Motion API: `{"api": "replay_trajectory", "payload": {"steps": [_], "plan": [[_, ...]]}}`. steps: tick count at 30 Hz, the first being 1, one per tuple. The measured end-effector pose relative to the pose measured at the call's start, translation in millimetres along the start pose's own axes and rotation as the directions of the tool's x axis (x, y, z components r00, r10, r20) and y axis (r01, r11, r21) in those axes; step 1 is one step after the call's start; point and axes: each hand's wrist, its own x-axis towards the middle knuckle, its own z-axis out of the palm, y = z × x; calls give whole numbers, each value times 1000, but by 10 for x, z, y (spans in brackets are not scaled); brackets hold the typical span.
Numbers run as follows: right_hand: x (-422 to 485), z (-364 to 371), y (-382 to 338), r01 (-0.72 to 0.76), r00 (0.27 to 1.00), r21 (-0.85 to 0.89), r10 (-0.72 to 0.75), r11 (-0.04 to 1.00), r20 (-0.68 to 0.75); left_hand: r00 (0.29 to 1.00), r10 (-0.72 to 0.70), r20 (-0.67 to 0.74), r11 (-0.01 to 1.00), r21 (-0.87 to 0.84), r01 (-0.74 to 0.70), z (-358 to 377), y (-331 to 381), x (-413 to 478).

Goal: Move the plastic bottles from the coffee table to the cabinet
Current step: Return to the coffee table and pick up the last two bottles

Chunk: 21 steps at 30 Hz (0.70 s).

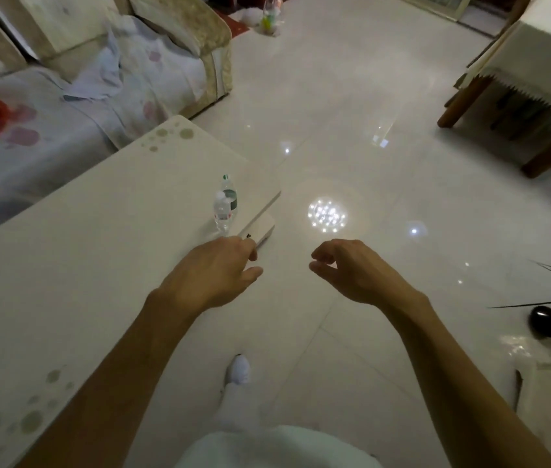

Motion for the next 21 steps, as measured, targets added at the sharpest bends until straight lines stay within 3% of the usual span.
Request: {"api": "replay_trajectory", "payload": {"steps": [10,21], "plan": [[828,-222,-103,24,999,-19,-23,1000,43,997,-80,-5,996,-37,80,-389,-438,599],[1742,-616,168,177,981,-30,-175,984,79,972,-235,-2,970,-65,234,-564,-441,1220]]}}
